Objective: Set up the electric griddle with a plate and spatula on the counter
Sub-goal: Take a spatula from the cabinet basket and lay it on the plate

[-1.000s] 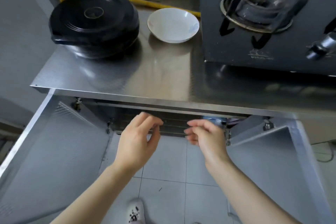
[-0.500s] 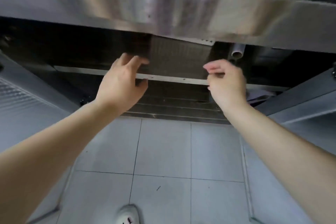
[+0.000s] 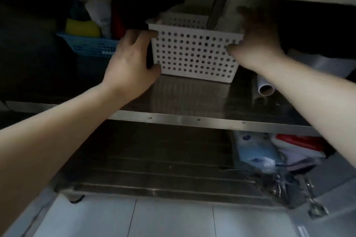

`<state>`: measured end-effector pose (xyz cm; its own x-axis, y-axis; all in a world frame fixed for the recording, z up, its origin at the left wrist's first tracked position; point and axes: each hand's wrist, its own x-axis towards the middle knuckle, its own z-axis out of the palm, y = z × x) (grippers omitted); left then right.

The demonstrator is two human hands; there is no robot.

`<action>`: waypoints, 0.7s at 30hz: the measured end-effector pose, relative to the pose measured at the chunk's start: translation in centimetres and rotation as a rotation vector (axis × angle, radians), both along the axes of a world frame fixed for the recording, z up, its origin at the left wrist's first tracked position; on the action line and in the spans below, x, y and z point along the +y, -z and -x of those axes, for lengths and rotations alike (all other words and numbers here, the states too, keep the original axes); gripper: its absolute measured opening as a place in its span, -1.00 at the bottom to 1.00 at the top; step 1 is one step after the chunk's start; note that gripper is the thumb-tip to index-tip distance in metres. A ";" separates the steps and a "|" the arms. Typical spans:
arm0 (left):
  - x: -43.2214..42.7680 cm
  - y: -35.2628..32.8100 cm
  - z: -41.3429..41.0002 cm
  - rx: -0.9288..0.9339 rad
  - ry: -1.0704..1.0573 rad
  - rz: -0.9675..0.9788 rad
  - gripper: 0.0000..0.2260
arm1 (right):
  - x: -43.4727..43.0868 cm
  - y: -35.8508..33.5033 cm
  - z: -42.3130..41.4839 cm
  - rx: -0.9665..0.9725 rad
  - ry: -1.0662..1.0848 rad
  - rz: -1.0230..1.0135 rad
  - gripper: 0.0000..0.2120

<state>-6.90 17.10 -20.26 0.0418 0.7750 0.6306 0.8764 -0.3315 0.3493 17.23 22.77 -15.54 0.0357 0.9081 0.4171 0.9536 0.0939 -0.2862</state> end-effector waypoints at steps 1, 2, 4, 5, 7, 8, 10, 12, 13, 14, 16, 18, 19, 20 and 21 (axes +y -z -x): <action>0.2 0.4 0.2 0.003 0.001 -0.022 -0.45 | 0.8 0.1 0.0 -0.062 -0.002 0.020 -0.33; 0.3 0.8 0.4 0.009 0.003 -0.046 -0.44 | 1.4 0.4 0.0 -0.115 -0.010 0.032 -0.36; -0.2 1.7 0.8 0.008 0.006 -0.093 -0.44 | 1.4 1.6 0.1 -0.138 -0.040 -0.033 -0.46; -0.4 1.9 1.0 0.002 -0.002 -0.101 -0.44 | 0.9 2.2 0.1 -0.115 -0.054 -0.098 -0.52; -1.0 1.6 1.5 0.022 -0.026 -0.112 -0.45 | -0.7 3.6 0.0 -0.100 -0.087 -0.222 -0.61; -1.2 1.3 1.7 0.043 -0.040 -0.128 -0.46 | -1.8 4.3 0.0 -0.108 -0.111 -0.256 -0.65; -1.6 0.2 2.0 0.069 -0.050 -0.180 -0.49 | -3.4 5.4 0.3 -0.107 -0.167 -0.270 -0.79; -1.7 -0.7 1.8 0.036 -0.033 -0.199 -0.53 | -4.2 6.2 0.5 -0.101 -0.179 -0.231 -0.89; -1.8 -1.1 1.4 0.007 -0.022 -0.175 -0.55 | -4.5 6.5 0.6 -0.077 -0.174 -0.205 -0.89; -1.9 -1.2 0.9 -0.029 -0.009 -0.127 -0.58 | -4.7 6.8 0.6 -0.050 -0.168 -0.180 -0.89; -2.4 -0.8 -0.5 -0.084 0.014 -0.027 -0.59 | -5.0 7.3 0.5 -0.019 -0.164 -0.176 -0.90; -3.4 -0.1 -2.2 -0.131 0.029 0.040 -0.59 | -5.3 7.7 0.4 -0.018 -0.157 -0.186 -0.88; -3.9 0.2 -3.2 -0.187 0.048 0.101 -0.58 | -5.4 7.9 0.4 -0.015 -0.154 -0.192 -0.87; -4.3 0.4 -4.2 -0.287 0.079 0.215 -0.56 | -5.5 8.0 0.5 -0.011 -0.148 -0.195 -0.87; -4.7 0.4 -5.2 -0.438 0.126 0.388 -0.54 | -5.6 8.2 0.5 -0.007 -0.141 -0.195 -0.87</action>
